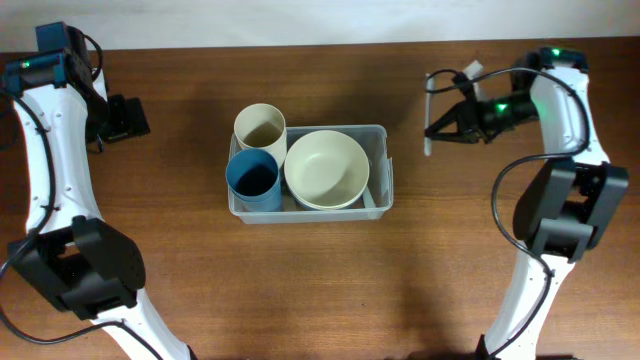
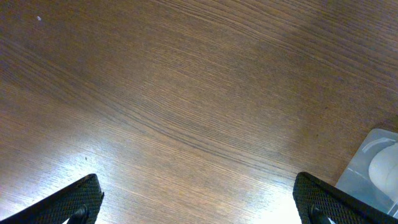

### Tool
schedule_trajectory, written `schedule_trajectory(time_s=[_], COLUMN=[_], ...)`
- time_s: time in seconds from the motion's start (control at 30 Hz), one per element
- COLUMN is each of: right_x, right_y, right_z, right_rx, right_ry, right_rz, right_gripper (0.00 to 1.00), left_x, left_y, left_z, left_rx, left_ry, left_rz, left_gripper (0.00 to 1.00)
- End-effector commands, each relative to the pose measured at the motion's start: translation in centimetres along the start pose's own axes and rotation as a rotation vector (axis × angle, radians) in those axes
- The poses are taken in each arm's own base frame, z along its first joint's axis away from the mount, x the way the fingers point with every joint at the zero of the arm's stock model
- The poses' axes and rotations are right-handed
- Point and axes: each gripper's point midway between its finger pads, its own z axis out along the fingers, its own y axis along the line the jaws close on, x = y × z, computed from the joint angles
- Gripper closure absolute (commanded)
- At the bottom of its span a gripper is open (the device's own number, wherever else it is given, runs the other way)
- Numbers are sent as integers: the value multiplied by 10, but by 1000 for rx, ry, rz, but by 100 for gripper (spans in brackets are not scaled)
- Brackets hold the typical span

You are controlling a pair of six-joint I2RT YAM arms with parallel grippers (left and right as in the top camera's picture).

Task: Pack container
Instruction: 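Lift the spoon and carry it over the bin's right side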

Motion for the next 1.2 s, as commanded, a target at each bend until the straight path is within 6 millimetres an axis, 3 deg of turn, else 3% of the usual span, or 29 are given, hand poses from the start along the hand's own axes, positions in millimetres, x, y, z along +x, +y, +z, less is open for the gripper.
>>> schedule_trajectory(time_s=[0.0, 0.3, 0.67, 0.83, 1.03, 1.17], right_x=[-1, 4, 24, 36, 47, 45], right_y=[41, 62, 107, 119, 104, 77], right_z=[11, 32, -7, -7, 21, 40], right_rx=[-77, -100, 87, 140, 141, 147], right_ry=[0, 50, 21, 41, 116, 108], right_rz=[-135, -154, -278, -299, -284, -224], right_gripper=[92, 93, 93, 92, 92, 92], left_x=[-4, -4, -4, -4, -4, -4], left_y=[0, 0, 0, 0, 1, 1], left_z=[-5, -5, -5, -5, -5, -5], left_rx=[10, 10, 10, 10, 8, 8], left_ry=[-17, -17, -17, -17, -17, -17], left_rz=[-15, -15, -15, -15, -15, -15], left_gripper=[0, 0, 0, 0, 0, 0])
